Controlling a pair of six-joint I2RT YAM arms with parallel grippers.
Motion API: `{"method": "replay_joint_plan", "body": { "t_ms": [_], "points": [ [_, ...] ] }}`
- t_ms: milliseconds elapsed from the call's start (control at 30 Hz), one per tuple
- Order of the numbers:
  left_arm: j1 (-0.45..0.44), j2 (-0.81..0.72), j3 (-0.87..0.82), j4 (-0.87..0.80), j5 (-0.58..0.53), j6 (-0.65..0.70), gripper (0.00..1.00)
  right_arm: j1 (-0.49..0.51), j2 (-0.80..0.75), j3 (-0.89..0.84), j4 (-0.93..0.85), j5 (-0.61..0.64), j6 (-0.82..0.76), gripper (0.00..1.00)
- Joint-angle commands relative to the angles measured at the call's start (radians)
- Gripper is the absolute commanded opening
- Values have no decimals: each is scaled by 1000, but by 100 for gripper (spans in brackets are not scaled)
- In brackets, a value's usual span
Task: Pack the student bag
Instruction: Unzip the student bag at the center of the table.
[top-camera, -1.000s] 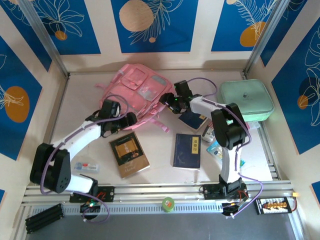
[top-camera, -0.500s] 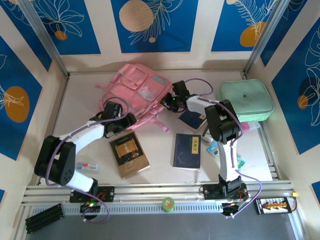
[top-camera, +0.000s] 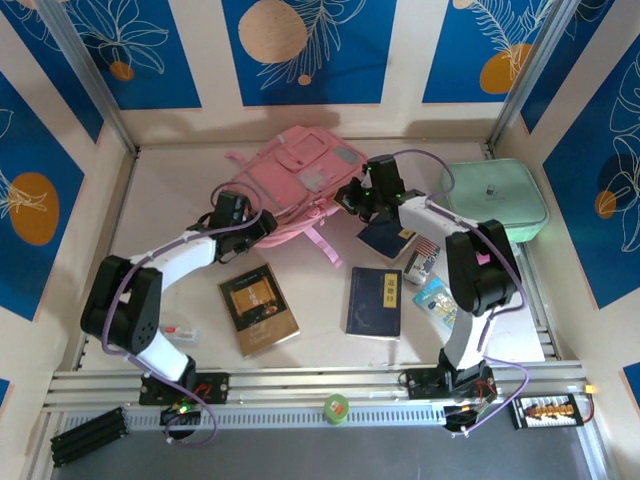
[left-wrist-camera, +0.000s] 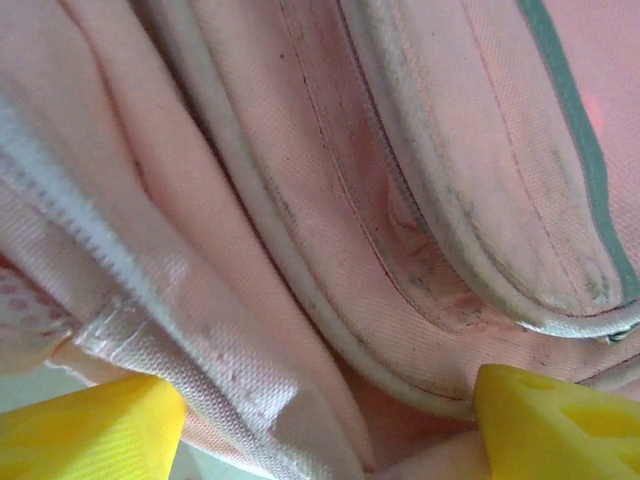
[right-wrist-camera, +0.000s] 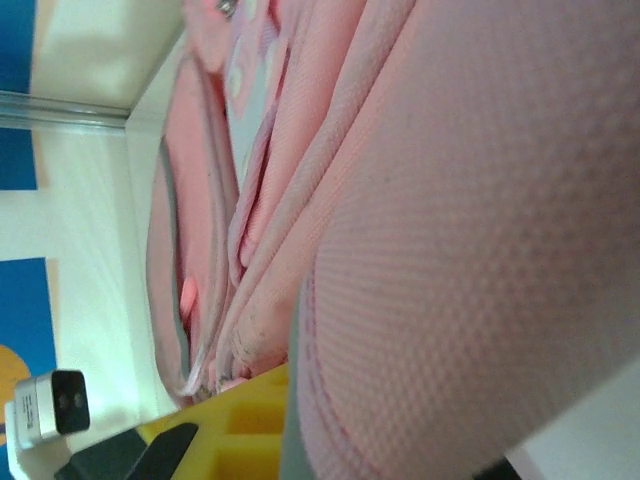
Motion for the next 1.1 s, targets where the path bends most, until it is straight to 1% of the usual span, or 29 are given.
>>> {"method": "replay_joint_plan", "body": {
  "t_ms": [0,100,167,267,367,500,633,733,833,967,1067],
  "points": [
    [-24,-108,6,-38,-57,80,81,20,-103,-59,-21,-47,53,0],
    [-89,-197,21,-193,-169,148,86,34,-134,-96,-17,0,109,0],
    [-141,-247,26,-295,-267,163,86,38,-142,-106,-14,15,146,0],
    [-230,-298,26,-386,-380,167,86,42,-148,-110,-6,33,188,0],
    [-317,-296,46,-407,-414,186,84,48,-153,-102,1,37,205,0],
    [-450,-210,132,-361,-428,210,77,54,-153,-68,-25,13,203,0],
    [-549,-72,251,-306,-454,226,64,56,-153,-50,-42,-16,218,0],
    [-579,23,325,-286,-480,208,52,56,-160,-48,-40,-37,231,0],
    [-585,80,367,-285,-525,160,45,53,-170,-44,-45,-59,245,0],
    [-577,123,389,-255,-532,192,40,48,-183,-36,-45,-97,264,0],
    [-555,142,397,-269,-526,188,33,42,-177,-18,-46,-140,272,0]
  ]
}}
